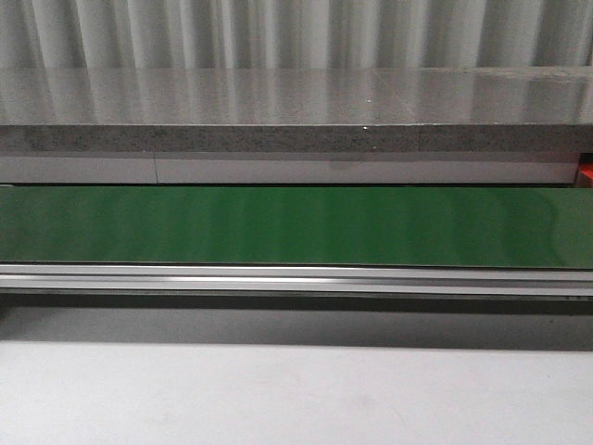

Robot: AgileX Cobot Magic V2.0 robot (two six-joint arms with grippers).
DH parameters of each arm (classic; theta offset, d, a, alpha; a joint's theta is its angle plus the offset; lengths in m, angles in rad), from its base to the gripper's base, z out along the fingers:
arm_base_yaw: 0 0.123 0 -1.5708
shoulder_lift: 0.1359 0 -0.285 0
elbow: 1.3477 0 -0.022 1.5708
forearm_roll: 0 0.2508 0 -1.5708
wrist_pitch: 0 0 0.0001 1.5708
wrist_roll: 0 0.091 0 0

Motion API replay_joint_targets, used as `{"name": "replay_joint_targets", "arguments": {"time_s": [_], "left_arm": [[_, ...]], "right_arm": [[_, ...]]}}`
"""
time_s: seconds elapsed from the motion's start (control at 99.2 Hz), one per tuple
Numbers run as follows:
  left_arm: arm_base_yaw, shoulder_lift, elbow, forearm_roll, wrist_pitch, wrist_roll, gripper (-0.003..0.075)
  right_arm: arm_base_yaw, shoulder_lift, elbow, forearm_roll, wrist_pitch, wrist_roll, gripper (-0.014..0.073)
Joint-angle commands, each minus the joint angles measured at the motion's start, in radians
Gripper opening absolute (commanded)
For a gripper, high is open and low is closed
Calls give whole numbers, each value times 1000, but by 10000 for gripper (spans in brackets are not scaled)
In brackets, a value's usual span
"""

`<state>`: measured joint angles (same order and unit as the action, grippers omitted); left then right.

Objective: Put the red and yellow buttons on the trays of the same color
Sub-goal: 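Grasp a yellow button from the pile with the left gripper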

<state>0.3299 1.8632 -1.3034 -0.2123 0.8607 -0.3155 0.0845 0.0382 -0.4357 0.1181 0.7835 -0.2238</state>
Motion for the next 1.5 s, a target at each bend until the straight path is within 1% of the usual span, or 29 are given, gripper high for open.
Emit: {"name": "replay_joint_targets", "arguments": {"time_s": [0.0,0.161,0.252,0.393,0.484,0.675,0.897,0.998,1.119,1.19,1.26,1.311,1.381,1.432,1.492], "left_arm": [[1,-106,-29,-14,-2,102,109],[1,-199,-29,-4,49,342,109],[1,-236,-29,-2,85,429,109],[-38,-272,-29,-2,162,525,109],[-73,-274,-29,-2,198,539,109],[-132,-270,-29,0,198,540,110],[-137,-235,-29,18,197,540,111],[-137,-226,-29,21,203,540,127],[-137,-214,-29,23,208,540,169],[-137,-212,-29,23,201,547,212],[-137,-212,-29,23,194,547,298],[-137,-212,-29,23,187,547,388],[-137,-212,-29,6,176,547,482],[-137,-214,-32,-13,159,547,516],[-137,-218,-47,-53,141,549,519]], "right_arm": [[0,12,-23,2,-74,0,-67],[0,12,-23,2,-75,0,-67],[0,12,-23,2,-76,0,-67],[0,12,-23,2,-77,0,-67],[0,12,-23,2,-77,0,-67],[0,12,-23,2,-78,0,-67],[0,12,-23,2,-78,0,-67],[0,12,-23,2,-78,0,-67],[0,12,-23,2,-78,0,-67],[0,12,-23,2,-78,0,-67],[0,12,-23,2,-78,0,-67],[0,12,-23,2,-78,0,-67],[0,12,-23,2,-79,0,-67],[0,12,-23,2,-79,0,-67],[0,12,-23,2,-79,0,-67]]}}
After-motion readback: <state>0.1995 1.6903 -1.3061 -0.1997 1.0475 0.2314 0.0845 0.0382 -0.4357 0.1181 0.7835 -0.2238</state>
